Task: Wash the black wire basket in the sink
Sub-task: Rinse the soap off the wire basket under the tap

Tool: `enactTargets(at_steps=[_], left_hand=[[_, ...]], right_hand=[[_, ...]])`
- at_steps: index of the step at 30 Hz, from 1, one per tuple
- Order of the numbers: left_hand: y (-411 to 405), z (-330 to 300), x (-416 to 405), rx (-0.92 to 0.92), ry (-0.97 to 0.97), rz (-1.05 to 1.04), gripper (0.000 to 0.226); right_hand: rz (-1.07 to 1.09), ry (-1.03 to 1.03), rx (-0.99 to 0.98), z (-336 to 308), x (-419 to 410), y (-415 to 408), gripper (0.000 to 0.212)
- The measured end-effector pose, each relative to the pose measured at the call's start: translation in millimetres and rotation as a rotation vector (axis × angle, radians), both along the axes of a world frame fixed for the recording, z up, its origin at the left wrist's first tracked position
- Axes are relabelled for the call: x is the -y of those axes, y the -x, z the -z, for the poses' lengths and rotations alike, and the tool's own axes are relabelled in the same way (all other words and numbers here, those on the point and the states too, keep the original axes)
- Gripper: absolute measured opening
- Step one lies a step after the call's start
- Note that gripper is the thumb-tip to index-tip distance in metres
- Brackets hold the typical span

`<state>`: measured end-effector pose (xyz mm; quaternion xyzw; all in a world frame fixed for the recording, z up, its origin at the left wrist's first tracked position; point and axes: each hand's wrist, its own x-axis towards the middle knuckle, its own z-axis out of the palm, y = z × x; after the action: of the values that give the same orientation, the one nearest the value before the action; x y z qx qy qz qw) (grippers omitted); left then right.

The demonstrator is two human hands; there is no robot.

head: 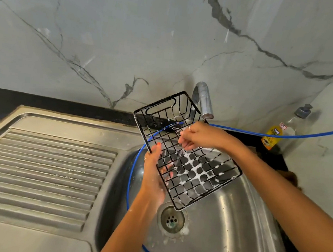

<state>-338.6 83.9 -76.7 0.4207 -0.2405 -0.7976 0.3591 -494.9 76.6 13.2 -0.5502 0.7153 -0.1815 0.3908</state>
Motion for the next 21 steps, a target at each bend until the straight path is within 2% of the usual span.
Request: enactTargets(at_steps=[1,4,5,9,15,21], left_hand=[[-2,-4,-1,0.015,0.028,-0.008,0.061],[-2,-13,-4,0.027,0.087,-0.011,0.027],[-2,-16,-5,0.034,0.094,-0.012,0.025],[-1,-21,-4,0.049,0.071,0.016,0.043],[-1,-27,-6,0.042,0.054,0.073,0.043],[1,-24,-6,0.026,0.030,0.105,0.045]], right_hand=[[0.029,0.011,0.050,2,-1,2,0.032],[0.104,0.024,0.194,10,-3,7,0.031],[0.118,0.018,0.227,12,-3,9,0.032],[0.130,-0.017,0.264,14,-4,10,0.040],[0.112,-0.103,0.271,11,-1,5,0.042],[0.172,-0.044,0.220,14,-3,2,0.041]])
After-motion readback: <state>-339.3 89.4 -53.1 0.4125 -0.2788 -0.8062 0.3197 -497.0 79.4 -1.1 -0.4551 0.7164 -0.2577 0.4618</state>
